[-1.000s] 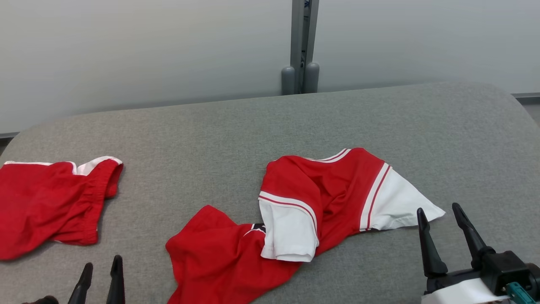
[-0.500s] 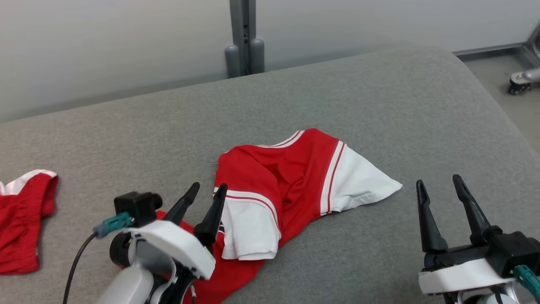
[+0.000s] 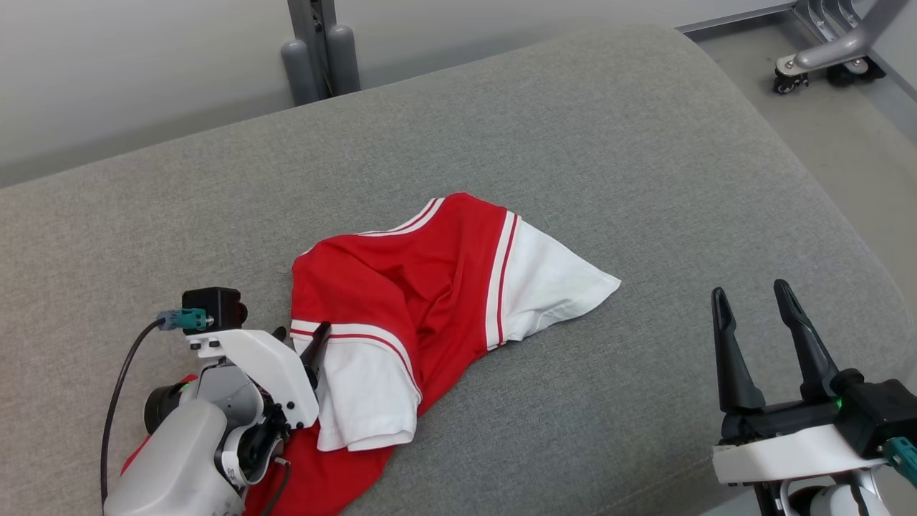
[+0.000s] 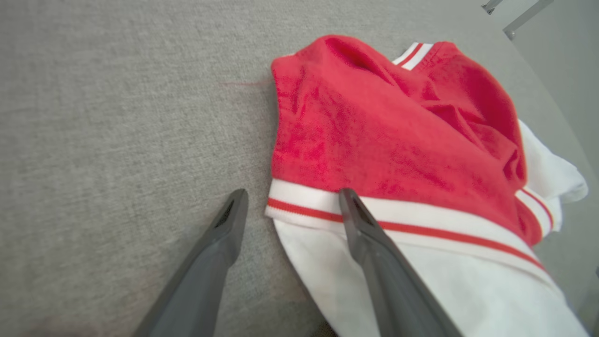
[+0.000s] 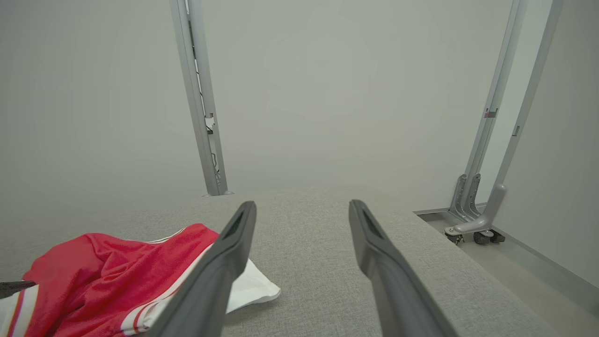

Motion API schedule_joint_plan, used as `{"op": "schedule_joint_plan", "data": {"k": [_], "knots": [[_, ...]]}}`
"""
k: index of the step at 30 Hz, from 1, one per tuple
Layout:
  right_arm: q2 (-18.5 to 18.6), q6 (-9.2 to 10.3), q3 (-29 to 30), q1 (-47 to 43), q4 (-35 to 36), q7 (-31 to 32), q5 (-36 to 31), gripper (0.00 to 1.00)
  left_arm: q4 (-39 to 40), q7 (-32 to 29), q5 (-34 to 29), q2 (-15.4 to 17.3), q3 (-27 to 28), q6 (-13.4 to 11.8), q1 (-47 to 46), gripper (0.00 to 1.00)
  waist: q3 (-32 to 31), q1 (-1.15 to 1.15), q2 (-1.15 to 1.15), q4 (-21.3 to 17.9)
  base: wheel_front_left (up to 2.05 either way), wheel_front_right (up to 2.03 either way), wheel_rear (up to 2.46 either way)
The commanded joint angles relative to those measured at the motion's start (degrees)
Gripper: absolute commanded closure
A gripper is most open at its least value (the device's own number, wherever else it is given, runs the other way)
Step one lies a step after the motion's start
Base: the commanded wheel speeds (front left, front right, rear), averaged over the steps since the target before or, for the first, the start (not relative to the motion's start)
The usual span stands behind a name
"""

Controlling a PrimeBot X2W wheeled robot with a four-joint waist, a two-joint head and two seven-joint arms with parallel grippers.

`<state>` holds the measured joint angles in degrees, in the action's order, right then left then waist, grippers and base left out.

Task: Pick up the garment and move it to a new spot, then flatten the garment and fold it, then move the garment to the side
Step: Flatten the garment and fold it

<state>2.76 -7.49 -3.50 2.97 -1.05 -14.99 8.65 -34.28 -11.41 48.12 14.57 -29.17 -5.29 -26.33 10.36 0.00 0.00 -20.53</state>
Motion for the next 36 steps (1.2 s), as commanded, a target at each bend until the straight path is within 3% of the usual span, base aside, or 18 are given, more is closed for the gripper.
{"op": "schedule_joint_plan", "data": {"k": [1, 3, 4, 6, 7, 12, 17, 21, 26, 30, 32, 36], "knots": [[0.3, -0.01, 0.3, 0.3, 0.1, -0.3, 0.3, 0.00, -1.2, -0.3, 0.8, -0.4, 0.2, 0.9, -0.9, 0.00, 0.2, 0.00, 0.00, -0.3, 0.00, 0.00, 0.00], [0.3, -0.01, 0.4, 0.2, 0.0, -0.3, 0.4, 0.00, -3.2, -0.6, 1.4, -0.8, 0.2, 1.7, -1.1, 0.00, 0.3, 0.00, 0.00, -0.3, 0.00, 0.00, 0.00], [0.3, -0.01, 0.5, 0.1, 0.0, -0.3, 0.5, 0.00, -4.0, -0.6, 1.6, -1.1, 0.1, 2.1, -1.1, 0.13, 0.4, 0.00, 0.00, -0.3, 0.00, 0.00, 0.00], [0.3, -0.01, 0.7, 0.3, 0.0, -0.3, 0.6, 0.00, -5.4, -0.9, 1.8, -1.6, -0.4, 3.0, -1.4, 0.77, 0.6, 0.00, 0.00, -0.2, 0.00, 0.00, 0.00], [0.3, -0.01, 0.7, 0.4, 0.0, -0.3, 0.8, 0.00, -6.0, -0.9, 1.6, -1.7, -0.9, 3.6, -1.6, 1.00, 0.6, 0.00, 0.00, 0.0, 0.00, 0.00, 0.00], [0.3, -0.01, 0.7, 0.6, -0.2, -0.3, 0.9, 0.00, -5.6, 1.0, -0.8, -1.5, -3.1, 6.6, -3.2, 1.00, 0.6, 0.00, 0.00, 0.5, 0.00, 0.00, 0.00], [0.3, -0.01, 0.8, 0.1, -0.5, -0.3, 0.9, 0.00, 1.1, 4.6, -1.4, -1.8, -3.3, 8.2, -3.2, 1.00, 0.2, 0.00, 0.00, 0.6, 0.00, 0.00, 0.00], [0.3, -0.01, 0.7, -0.2, -0.6, -0.3, 1.0, 0.00, 11.2, 5.1, -3.0, -2.3, -5.1, 7.5, -1.7, 1.00, 0.2, 0.00, 0.00, 0.3, 0.00, 0.00, 0.00], [0.3, -0.01, 0.0, 0.9, -0.4, -0.3, 1.6, 0.00, 22.2, 1.2, -3.1, -4.7, -9.6, 6.5, 0.9, 1.00, 1.0, 0.00, 0.00, -1.1, 0.00, 0.00, 0.00], [0.3, -0.01, -0.8, 1.8, -0.2, -0.3, 2.2, 0.00, 23.3, -0.2, -4.3, -5.7, -11.6, 5.5, 0.8, 1.00, 2.4, 0.00, 0.00, -2.8, 0.00, 0.00, 0.00], [0.3, -0.01, -0.8, 2.3, -0.1, -0.3, 3.0, 0.00, 22.4, -0.4, -3.2, -8.3, -12.9, 5.5, 1.3, 1.00, 3.3, 0.00, 0.00, -4.0, 0.00, 0.00, 0.00], [0.2, -0.01, -1.6, 3.4, -0.2, -0.3, 4.3, 0.00, 18.7, 2.7, -2.4, -10.3, -12.9, 4.1, -0.8, 1.00, 5.1, 0.00, 0.00, -6.7, 0.00, 0.00, 0.00]]}}
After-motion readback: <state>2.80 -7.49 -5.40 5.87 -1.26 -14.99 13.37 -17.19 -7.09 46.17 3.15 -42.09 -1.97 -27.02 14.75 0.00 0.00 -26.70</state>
